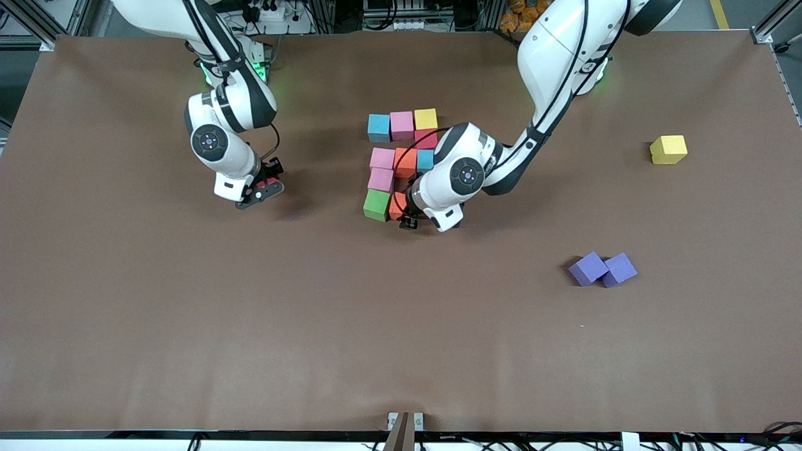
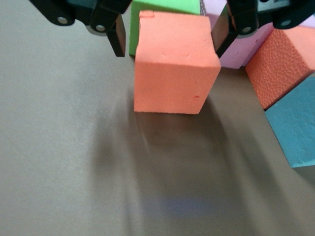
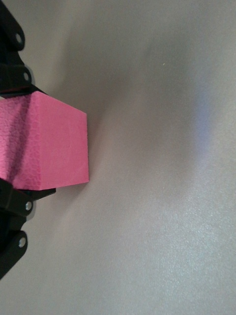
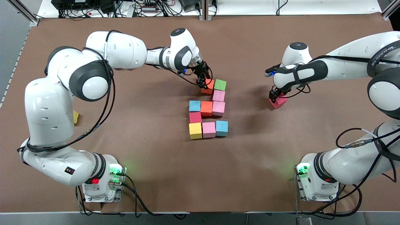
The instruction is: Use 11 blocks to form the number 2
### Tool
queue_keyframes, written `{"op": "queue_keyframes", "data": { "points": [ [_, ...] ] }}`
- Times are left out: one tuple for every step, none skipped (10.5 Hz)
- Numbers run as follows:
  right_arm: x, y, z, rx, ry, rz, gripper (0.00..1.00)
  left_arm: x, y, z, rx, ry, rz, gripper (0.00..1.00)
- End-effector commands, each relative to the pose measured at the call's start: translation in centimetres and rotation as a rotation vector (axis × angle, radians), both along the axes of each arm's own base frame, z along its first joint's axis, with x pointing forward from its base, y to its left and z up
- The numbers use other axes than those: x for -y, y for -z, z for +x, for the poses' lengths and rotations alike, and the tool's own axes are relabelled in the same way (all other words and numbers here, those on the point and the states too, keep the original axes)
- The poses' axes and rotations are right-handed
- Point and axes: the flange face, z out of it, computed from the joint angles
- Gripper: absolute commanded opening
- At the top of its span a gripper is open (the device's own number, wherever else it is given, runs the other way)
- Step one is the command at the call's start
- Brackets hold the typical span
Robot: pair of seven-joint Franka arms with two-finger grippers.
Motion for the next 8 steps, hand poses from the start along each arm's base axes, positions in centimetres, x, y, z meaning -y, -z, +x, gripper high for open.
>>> {"op": "queue_keyframes", "data": {
  "points": [
    [0.2,0.3,-0.2,-0.002,-0.001,0.009,0.68,-0.3,-1.5,-0.4,0.012,-0.008,0.014,0.78],
    [0.2,0.3,-0.2,-0.002,0.000,0.009,0.69,-0.3,-1.8,-0.3,0.013,-0.007,0.015,0.78],
    [0.1,0.3,-0.2,-0.003,-0.001,0.009,0.70,-0.3,-2.0,-0.3,0.017,-0.004,0.014,0.78],
    [0.1,0.3,-0.2,-0.002,-0.003,0.009,0.70,-0.2,-2.4,-0.3,0.021,-0.004,0.010,0.78],
    [0.2,0.3,-0.2,-0.002,0.000,0.009,0.70,-0.2,-3.0,-0.2,0.028,-0.003,0.006,0.78],
    [0.2,0.3,-0.2,-0.003,-0.001,0.009,0.70,-0.5,-4.2,0.1,0.034,-0.004,0.005,0.78],
    [0.2,0.3,-0.2,-0.002,0.000,0.009,0.70,-0.9,-5.9,0.5,0.039,0.011,0.005,0.78],
    [0.2,0.3,-0.2,-0.002,0.000,0.009,0.70,-1.7,-7.3,1.4,0.062,0.020,0.004,0.78]
  ]
}}
